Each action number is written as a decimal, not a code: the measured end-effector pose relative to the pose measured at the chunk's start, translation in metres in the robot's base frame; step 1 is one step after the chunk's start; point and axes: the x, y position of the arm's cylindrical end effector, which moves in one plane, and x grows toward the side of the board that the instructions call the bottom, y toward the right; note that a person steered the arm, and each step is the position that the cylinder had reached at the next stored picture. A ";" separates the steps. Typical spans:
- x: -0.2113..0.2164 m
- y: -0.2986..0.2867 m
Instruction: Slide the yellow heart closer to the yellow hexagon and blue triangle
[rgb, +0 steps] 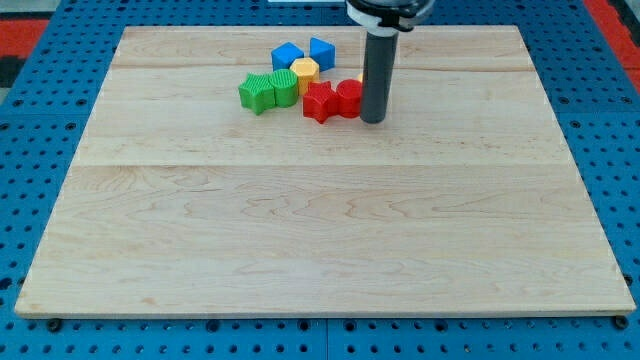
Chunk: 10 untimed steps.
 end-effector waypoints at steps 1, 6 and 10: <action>-0.004 0.000; 0.000 0.051; -0.026 0.032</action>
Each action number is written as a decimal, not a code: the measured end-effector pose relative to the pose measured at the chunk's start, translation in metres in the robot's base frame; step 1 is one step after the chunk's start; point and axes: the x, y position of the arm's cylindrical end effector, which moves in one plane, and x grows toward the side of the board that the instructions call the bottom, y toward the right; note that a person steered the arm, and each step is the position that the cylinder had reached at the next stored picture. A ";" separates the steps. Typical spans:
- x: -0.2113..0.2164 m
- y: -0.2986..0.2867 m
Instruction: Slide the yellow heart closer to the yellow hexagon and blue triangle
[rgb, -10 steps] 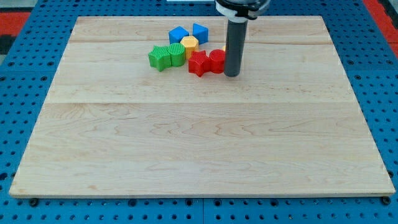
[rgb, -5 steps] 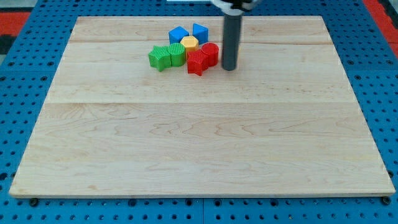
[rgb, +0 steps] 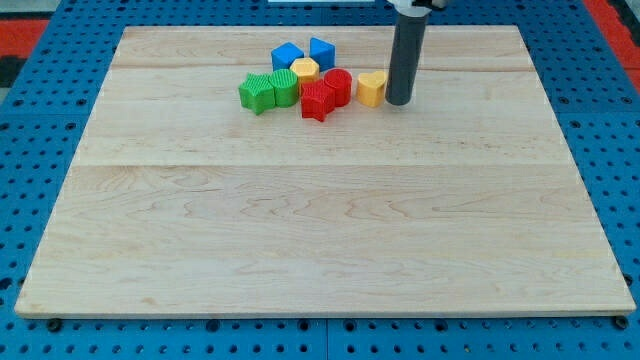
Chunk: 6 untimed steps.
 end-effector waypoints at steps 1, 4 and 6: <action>-0.007 -0.009; -0.035 -0.016; -0.055 -0.040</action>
